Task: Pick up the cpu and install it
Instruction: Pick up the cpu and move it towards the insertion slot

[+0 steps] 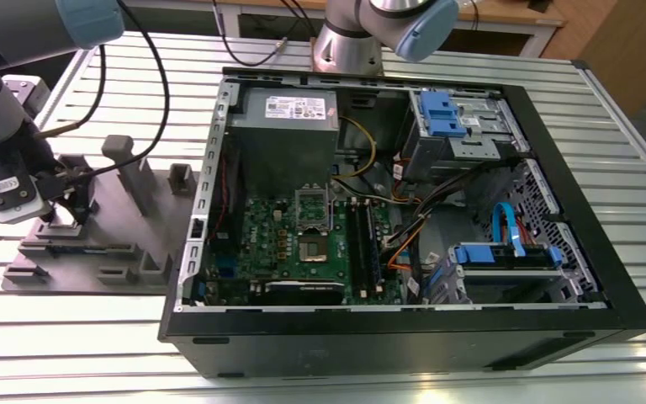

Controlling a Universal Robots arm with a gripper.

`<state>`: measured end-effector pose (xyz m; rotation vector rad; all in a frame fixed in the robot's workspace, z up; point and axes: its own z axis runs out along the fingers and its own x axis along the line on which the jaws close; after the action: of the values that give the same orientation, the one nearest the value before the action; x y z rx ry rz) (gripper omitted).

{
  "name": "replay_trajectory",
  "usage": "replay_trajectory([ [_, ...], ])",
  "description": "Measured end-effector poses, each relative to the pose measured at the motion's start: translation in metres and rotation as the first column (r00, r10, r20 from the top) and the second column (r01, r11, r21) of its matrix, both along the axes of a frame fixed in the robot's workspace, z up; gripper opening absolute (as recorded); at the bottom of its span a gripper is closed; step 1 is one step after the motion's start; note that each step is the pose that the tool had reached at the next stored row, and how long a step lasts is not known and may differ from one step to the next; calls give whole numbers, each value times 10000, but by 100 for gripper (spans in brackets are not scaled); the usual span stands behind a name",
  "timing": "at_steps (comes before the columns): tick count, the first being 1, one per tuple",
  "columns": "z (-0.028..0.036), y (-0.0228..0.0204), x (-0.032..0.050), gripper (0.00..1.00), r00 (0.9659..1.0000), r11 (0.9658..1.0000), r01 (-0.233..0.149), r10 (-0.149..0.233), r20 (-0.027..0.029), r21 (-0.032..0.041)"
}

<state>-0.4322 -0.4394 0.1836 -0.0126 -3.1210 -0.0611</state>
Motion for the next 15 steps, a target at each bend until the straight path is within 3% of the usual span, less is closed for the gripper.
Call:
replay_trajectory([
  [1, 0, 0, 0, 54, 10000, 10000, 0, 0, 0, 0],
  [2, 0, 0, 0, 47, 10000, 10000, 0, 0, 0, 0],
  [10, -1, 0, -1, 47, 10000, 10000, 0, 0, 1, 1],
  [15, 0, 0, -2, 55, 10000, 10000, 0, 0, 1, 1],
])
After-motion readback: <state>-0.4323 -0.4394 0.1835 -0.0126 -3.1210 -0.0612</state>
